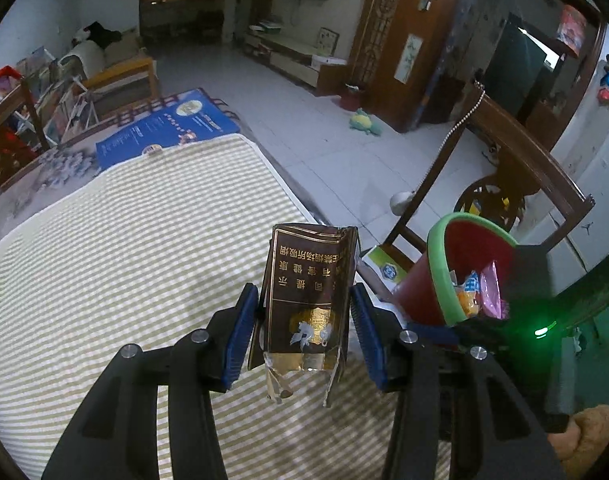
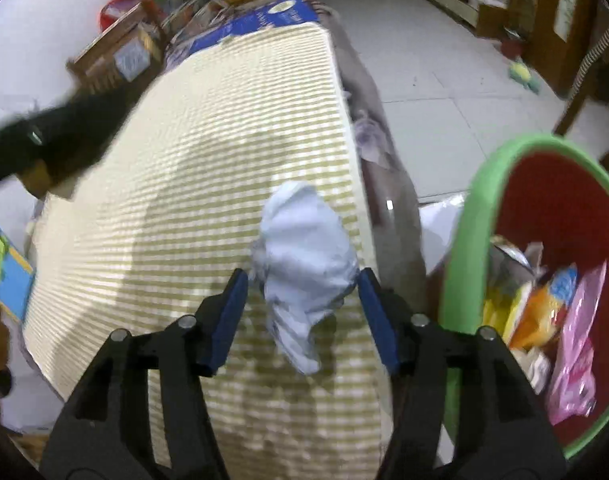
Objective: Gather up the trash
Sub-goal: 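Carry the cigarette box and crumpled paper over the bucket with both grippers, then open both grippers to drop the box and paper into the bucket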
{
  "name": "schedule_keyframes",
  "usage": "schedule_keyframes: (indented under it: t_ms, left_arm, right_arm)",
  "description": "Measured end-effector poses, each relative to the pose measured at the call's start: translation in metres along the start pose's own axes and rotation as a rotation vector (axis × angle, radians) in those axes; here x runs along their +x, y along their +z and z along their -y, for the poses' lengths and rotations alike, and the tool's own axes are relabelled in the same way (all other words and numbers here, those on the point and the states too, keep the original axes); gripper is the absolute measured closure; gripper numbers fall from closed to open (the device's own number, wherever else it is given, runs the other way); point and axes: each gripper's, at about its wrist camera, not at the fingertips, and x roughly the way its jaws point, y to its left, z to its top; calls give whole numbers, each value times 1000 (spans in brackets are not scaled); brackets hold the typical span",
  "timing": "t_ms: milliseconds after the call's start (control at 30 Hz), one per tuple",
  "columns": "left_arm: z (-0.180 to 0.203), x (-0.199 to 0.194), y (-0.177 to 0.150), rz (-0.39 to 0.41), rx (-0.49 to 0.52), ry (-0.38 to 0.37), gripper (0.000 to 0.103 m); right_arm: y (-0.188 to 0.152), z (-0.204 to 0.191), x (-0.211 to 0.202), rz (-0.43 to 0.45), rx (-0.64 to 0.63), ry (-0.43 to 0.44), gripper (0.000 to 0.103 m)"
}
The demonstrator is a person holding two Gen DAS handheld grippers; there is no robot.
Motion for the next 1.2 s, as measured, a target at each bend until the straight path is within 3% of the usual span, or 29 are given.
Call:
schedule_keyframes:
  t_ms: [100,133,400,500,567,633,767,833,1000,1100,1133,1200]
  left_arm:
    - [3,-6,4,20,7,3,58]
    - [5,-8,6,27,10,1,58]
    - [46,-4,22,49,65,-78,58]
    - [64,-2,25,56,106,-98,57]
    - [67,-5,28,77,112,-86,57]
    - [58,-8,34,91,69,-68,57]
    - [33,-16,37,110,-8,-9,57]
    - [21,-20,34,112,-33,21,57]
    - [1,-29,26,110,-74,59,57]
    - [-4,-35,25,121,-78,70,57]
    - [-5,-36,26,125,-77,71,57]
    - [-4,-38,27,134,-68,71,57]
  right_arm:
    - [4,7,-15,40,36,27,86]
    - [4,10,-25,63,41,22,102]
    - [-14,68,-125,283,206,-40,102]
    - [-17,89,-139,277,243,-29,101]
    - [-16,90,-137,263,240,-12,94]
    - [-10,80,-124,241,191,-24,66]
    - [10,37,-81,159,52,12,44]
    - [18,16,-55,95,-28,13,26]
    - [26,-14,13,-61,-142,-39,20]
    - [26,-20,28,-91,-164,-73,45]
    - [28,-19,23,-73,-146,-58,63]
    - [32,-13,5,-22,-93,-21,65]
